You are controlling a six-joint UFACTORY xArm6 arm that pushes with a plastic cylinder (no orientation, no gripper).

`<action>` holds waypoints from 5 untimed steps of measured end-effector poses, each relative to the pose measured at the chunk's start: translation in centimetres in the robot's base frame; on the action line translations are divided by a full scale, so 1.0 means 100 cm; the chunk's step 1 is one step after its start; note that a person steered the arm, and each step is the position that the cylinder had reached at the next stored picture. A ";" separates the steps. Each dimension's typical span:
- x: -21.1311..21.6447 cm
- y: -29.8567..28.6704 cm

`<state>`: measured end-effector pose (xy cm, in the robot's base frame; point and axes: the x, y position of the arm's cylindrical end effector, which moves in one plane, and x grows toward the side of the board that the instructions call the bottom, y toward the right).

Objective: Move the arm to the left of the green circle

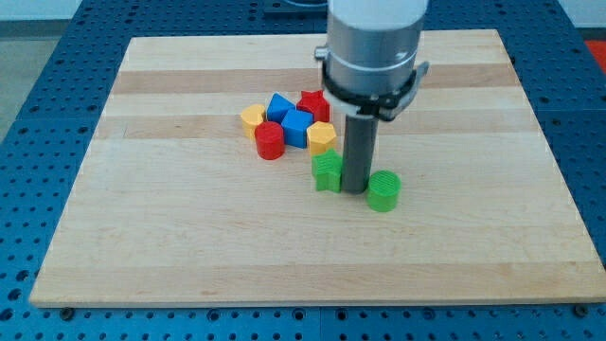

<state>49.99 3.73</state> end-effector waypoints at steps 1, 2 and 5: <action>0.008 -0.008; -0.002 -0.033; -0.095 -0.069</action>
